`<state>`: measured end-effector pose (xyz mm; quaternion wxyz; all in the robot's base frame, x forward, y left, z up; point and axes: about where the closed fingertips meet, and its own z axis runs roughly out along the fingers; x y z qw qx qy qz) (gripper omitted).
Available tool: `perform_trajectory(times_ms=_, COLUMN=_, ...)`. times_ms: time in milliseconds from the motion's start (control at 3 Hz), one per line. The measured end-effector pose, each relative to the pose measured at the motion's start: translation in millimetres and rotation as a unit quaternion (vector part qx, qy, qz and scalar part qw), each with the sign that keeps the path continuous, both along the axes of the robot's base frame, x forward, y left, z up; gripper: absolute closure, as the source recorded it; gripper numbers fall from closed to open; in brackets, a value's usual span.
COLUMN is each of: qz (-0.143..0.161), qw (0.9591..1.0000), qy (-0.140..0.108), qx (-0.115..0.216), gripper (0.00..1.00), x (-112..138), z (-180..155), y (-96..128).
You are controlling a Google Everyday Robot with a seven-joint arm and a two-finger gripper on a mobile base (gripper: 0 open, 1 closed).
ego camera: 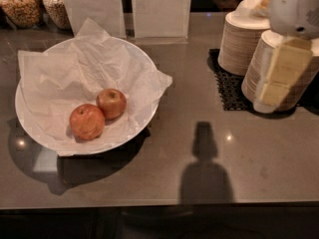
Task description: Pick apple from white bowl
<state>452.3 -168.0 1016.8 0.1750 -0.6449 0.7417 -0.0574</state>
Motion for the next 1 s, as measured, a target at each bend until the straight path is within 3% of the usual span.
perform_trajectory(times_ms=333, qz=0.052, qw=0.9984, qy=-0.005, qx=-0.02, gripper=0.0, x=10, z=27, y=51)
perform_trajectory(times_ms=667, qz=0.11, qw=0.9934, qy=-0.019, qx=-0.024, gripper=0.0, x=28, z=42, y=110)
perform_trajectory(times_ms=1000, qz=0.164, qw=0.9864, qy=-0.01, qx=-0.005, gripper=0.0, x=43, z=39, y=159)
